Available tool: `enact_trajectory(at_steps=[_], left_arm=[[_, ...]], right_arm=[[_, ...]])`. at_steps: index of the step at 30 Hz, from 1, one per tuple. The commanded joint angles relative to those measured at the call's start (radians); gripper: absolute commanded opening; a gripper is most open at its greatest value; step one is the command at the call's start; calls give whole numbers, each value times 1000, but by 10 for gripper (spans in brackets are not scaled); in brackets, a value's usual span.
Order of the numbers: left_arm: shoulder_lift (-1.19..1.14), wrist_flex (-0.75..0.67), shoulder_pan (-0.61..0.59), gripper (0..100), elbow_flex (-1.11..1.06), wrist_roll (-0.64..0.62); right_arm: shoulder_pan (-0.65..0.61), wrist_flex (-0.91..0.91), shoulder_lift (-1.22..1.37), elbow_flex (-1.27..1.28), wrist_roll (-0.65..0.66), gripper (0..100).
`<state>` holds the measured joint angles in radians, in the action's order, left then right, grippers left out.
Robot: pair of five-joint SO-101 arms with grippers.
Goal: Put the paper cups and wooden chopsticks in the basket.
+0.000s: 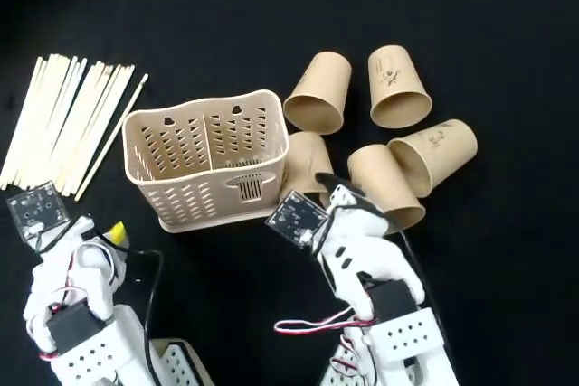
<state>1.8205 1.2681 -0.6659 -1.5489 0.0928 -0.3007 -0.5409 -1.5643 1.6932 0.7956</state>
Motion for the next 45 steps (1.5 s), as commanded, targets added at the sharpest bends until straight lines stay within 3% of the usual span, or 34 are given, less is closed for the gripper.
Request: enact_trajectory(at_steps=[1, 5, 9, 12, 21, 27, 31, 37, 45], left_arm=[[3, -15, -10, 296, -16, 57], [3, -15, -10, 296, -30, 98], [3, -17, 1, 296, -31, 98], [3, -18, 1, 296, -39, 98], [3, -29, -1, 296, -42, 98], [3, -31, 1, 296, -50, 100], [3, -32, 1, 296, -54, 103], [3, -31, 1, 295, -50, 104], [5, -31, 13, 295, -56, 106]], right_arm=[[25, 58, 1, -4, -12, 11], [26, 29, -8, -22, -17, 11], [94, -72, -64, -114, -107, 11], [158, -192, -122, -220, -157, 11], [163, -574, -237, -601, -275, 11], [163, -706, -222, -880, -350, 11], [163, -727, -59, -1089, -436, 11], [146, -795, 403, -1524, -522, 11], [-133, -1030, 868, -2083, -574, 11]])
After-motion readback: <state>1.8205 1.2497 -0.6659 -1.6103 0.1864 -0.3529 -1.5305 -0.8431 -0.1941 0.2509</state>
